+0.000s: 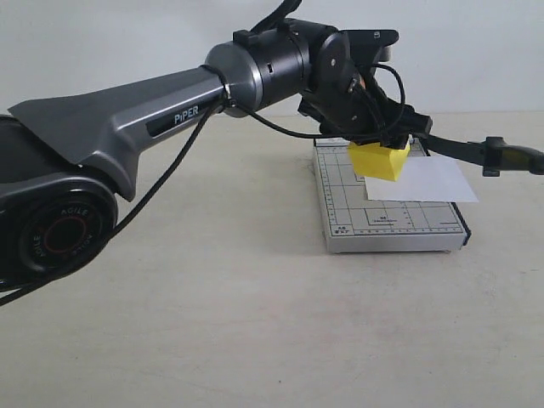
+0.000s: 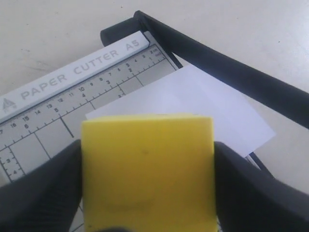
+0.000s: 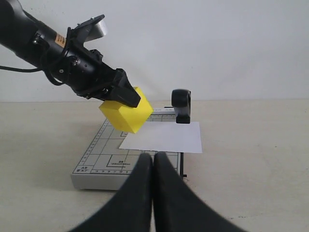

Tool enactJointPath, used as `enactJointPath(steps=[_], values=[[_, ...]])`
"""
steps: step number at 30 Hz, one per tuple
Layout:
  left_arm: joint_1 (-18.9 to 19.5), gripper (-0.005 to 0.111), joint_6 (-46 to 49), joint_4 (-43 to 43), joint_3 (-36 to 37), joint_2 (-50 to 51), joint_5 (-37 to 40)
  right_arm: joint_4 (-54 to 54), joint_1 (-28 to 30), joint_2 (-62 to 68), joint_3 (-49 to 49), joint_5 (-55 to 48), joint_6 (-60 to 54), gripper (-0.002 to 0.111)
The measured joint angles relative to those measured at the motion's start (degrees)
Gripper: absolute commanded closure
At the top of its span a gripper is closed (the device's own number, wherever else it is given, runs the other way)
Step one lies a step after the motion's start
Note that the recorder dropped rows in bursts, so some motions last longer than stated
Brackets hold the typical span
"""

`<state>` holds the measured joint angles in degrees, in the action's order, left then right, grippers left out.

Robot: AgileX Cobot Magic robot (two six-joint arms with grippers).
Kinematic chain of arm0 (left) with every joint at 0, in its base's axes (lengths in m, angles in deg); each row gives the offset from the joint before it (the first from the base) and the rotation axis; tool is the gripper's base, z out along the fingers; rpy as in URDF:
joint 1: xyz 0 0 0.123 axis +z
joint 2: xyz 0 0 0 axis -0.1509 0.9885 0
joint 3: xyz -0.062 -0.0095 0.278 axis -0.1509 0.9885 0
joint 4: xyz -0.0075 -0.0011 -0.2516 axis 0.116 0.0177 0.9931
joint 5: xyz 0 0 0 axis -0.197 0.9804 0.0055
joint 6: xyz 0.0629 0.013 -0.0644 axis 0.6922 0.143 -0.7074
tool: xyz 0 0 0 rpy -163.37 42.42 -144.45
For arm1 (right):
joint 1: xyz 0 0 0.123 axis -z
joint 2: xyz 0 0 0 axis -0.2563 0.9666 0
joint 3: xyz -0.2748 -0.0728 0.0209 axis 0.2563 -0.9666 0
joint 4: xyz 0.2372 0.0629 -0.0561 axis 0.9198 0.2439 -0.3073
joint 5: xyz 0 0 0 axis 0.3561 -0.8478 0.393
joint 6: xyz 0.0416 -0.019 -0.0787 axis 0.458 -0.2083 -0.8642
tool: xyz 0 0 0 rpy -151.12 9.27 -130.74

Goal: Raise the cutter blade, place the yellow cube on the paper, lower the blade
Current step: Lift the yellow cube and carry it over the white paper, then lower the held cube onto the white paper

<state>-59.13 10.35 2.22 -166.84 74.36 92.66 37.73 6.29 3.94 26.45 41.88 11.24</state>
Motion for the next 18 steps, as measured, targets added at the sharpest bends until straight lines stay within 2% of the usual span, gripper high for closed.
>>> enactJointPath(steps=[18], values=[[0.0, 0.102, 0.0, 3.3, -0.1, 1.2, -5.3, 0.0, 0.0, 0.0, 0.0, 0.0, 0.0, 0.108]])
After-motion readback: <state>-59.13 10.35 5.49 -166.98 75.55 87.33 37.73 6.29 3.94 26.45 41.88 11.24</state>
